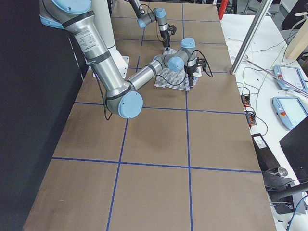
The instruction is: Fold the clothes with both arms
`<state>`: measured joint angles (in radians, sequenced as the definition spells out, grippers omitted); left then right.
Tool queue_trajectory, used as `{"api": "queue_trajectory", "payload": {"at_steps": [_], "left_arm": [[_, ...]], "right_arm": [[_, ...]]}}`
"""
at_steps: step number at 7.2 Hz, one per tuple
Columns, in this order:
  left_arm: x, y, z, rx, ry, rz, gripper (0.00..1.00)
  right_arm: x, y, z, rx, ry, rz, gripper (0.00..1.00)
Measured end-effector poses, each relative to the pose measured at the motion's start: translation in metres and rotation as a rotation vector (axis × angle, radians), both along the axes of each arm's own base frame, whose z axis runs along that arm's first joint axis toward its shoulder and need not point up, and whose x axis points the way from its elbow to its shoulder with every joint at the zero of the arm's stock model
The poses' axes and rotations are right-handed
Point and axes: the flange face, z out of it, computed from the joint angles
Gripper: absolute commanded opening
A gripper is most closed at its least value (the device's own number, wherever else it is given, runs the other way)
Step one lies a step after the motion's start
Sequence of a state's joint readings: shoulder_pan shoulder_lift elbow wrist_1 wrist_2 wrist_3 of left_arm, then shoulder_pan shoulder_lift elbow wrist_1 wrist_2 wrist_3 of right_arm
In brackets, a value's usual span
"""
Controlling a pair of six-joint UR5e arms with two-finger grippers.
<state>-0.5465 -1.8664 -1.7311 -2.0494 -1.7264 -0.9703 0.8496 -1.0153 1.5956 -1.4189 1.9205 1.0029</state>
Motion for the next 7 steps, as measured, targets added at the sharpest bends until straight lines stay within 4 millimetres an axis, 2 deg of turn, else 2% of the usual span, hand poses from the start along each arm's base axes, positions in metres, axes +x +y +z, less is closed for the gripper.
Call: {"api": "queue_trajectory", "payload": {"at_steps": [2, 3, 4, 5, 7], "left_arm": [[0.005, 0.006, -0.001, 0.001, 0.001, 0.014, 0.5], [0.009, 0.01, -0.001, 0.001, 0.001, 0.021, 0.38], [0.011, 0.012, -0.001, 0.001, 0.001, 0.026, 0.11], [0.011, 0.014, -0.001, 0.002, 0.002, 0.029, 0.0], [0.008, 0.016, -0.004, 0.009, 0.006, 0.032, 0.0]], "right_arm": [[0.001, 0.0, 0.002, -0.001, 0.002, 0.0, 1.0], [0.001, -0.001, 0.002, -0.001, 0.002, 0.0, 1.0], [0.001, -0.001, 0.003, -0.001, 0.003, 0.0, 1.0], [0.002, -0.001, 0.004, -0.002, 0.004, 0.001, 1.0], [0.002, -0.001, 0.006, -0.004, 0.006, 0.002, 1.0]]}}
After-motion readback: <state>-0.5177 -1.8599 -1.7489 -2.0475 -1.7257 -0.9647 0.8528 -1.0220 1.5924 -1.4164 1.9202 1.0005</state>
